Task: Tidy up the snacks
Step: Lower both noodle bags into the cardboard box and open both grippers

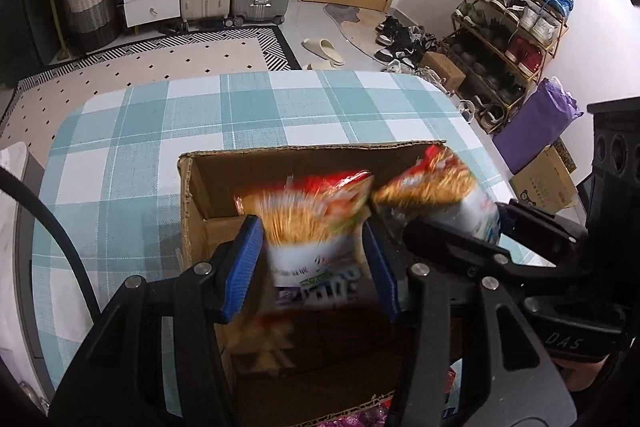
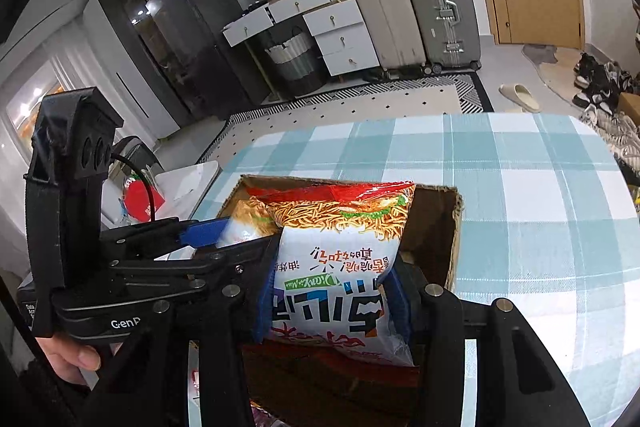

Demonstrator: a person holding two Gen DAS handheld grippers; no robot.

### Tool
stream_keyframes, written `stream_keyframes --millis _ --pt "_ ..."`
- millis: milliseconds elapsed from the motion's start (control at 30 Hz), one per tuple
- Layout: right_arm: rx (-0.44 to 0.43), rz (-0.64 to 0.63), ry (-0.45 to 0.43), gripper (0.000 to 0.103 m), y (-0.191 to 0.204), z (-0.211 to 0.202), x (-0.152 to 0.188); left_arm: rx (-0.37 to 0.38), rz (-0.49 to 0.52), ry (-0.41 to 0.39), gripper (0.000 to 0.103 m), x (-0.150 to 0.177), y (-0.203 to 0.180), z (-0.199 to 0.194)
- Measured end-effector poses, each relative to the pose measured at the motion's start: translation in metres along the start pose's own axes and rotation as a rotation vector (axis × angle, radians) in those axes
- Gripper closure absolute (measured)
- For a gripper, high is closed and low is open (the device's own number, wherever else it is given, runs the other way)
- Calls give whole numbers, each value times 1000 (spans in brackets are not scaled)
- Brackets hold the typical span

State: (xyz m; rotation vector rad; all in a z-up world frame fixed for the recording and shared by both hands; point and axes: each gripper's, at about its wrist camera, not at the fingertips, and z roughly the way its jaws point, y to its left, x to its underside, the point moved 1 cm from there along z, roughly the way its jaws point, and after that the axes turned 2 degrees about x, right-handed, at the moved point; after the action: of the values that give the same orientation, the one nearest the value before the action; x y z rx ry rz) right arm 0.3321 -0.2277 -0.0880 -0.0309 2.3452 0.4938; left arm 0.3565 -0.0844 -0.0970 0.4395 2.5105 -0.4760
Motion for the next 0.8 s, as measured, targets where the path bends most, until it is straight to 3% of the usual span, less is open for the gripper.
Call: stream_keyframes --millis 133,333,533,600,800 --pt "-2 28 9 51 -4 2 2 -9 16 18 53 1 -2 -4" --pt "40 -12 -24 48 3 -12 4 -20 -2 -43 43 8 -4 -32" --pt "35 -39 -103 45 16 -51 8 -36 16 -99 43 22 -12 -69" --pt "37 -49 -141 37 21 -68 11 -45 21 -124 40 28 -16 -83" --pt "44 -83 -232 32 38 -120 21 -59 28 -213 27 50 -33 -133"
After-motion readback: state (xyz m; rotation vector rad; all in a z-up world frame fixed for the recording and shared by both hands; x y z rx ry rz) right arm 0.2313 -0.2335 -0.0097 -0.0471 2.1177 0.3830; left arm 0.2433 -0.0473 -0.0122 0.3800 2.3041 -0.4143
